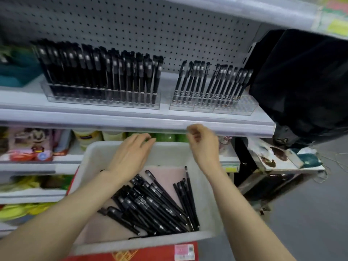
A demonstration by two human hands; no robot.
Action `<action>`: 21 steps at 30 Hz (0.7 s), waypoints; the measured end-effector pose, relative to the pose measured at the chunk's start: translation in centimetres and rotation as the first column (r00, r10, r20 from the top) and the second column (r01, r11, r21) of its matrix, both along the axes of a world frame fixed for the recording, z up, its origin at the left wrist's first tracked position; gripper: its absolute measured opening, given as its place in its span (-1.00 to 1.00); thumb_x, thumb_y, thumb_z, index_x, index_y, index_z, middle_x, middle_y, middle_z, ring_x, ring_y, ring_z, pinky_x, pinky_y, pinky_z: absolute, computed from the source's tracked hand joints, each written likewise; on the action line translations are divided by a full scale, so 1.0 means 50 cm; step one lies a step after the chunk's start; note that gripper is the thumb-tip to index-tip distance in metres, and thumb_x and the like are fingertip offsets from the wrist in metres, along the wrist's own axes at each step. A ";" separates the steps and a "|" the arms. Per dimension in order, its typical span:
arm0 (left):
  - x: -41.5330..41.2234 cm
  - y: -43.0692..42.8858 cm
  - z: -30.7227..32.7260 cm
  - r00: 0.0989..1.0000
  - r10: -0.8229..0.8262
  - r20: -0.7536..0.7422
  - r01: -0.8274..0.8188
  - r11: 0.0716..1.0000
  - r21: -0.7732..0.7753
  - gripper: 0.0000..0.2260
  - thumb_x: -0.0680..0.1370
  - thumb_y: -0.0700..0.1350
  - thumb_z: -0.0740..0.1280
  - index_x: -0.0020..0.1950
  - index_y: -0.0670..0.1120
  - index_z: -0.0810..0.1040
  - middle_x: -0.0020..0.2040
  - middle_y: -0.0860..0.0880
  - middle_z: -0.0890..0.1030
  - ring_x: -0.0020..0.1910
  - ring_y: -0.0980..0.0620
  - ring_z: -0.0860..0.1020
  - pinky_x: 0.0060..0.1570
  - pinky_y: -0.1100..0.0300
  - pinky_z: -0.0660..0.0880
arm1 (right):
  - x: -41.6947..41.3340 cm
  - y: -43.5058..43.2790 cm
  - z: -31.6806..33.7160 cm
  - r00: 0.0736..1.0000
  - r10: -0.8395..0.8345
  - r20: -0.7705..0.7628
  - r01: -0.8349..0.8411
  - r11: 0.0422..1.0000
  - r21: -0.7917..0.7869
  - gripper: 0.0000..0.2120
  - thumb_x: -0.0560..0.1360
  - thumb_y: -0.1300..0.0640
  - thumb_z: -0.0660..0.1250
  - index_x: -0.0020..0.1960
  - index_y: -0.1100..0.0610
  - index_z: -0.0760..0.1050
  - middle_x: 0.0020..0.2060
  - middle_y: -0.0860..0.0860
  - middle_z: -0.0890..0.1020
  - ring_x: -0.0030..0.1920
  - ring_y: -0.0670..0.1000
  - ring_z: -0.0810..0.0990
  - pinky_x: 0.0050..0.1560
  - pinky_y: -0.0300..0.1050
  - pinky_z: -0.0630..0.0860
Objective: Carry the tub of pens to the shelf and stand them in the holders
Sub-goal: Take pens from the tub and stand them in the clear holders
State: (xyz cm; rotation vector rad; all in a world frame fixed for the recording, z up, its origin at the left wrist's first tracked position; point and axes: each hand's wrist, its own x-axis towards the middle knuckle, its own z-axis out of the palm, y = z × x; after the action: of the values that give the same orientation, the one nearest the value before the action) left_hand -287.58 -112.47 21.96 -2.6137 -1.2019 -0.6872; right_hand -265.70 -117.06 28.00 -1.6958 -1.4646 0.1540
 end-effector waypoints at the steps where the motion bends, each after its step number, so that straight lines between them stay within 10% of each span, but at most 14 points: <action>1: -0.007 0.000 -0.012 1.000 0.006 -0.020 -0.007 1.000 -0.014 -0.46 0.39 -0.28 0.51 0.36 -0.17 0.50 0.24 -0.17 0.54 0.17 -0.16 0.50 0.15 -0.02 0.50 | -0.024 -0.008 -0.019 0.999 0.034 0.011 -0.033 0.998 -0.062 -0.85 0.49 0.25 0.38 0.04 0.12 0.62 -0.17 -0.04 0.65 -0.18 -0.09 0.57 -0.06 -0.27 0.49; 8: -0.012 -0.006 -0.040 1.000 0.016 0.005 -0.016 0.997 -0.070 -0.24 0.27 -0.39 0.52 0.44 -0.17 0.40 0.29 -0.23 0.46 0.26 -0.21 0.39 0.26 -0.08 0.41 | -0.100 -0.049 -0.139 0.990 0.138 0.004 -0.121 0.881 -0.458 -0.96 0.46 0.20 0.42 -0.11 0.09 0.62 -0.25 -0.04 0.64 -0.17 -0.01 0.60 0.00 -0.10 0.54; 21: -0.007 -0.007 -0.050 0.999 0.028 -0.039 -0.031 0.995 -0.093 -0.18 0.25 -0.41 0.48 0.49 -0.17 0.33 0.30 -0.21 0.45 0.27 -0.21 0.39 0.35 -0.12 0.33 | -0.119 -0.049 -0.156 0.929 0.273 0.249 -0.025 0.719 -0.695 -0.86 0.46 0.22 0.33 -0.02 0.20 0.62 -0.07 0.14 0.65 -0.03 0.17 0.59 0.01 0.02 0.57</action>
State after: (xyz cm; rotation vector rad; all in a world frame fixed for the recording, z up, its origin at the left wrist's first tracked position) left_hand -287.95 -112.82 19.46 -2.6656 -1.2889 -0.5866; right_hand -271.67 -119.52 20.23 -2.2698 -1.9668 0.5866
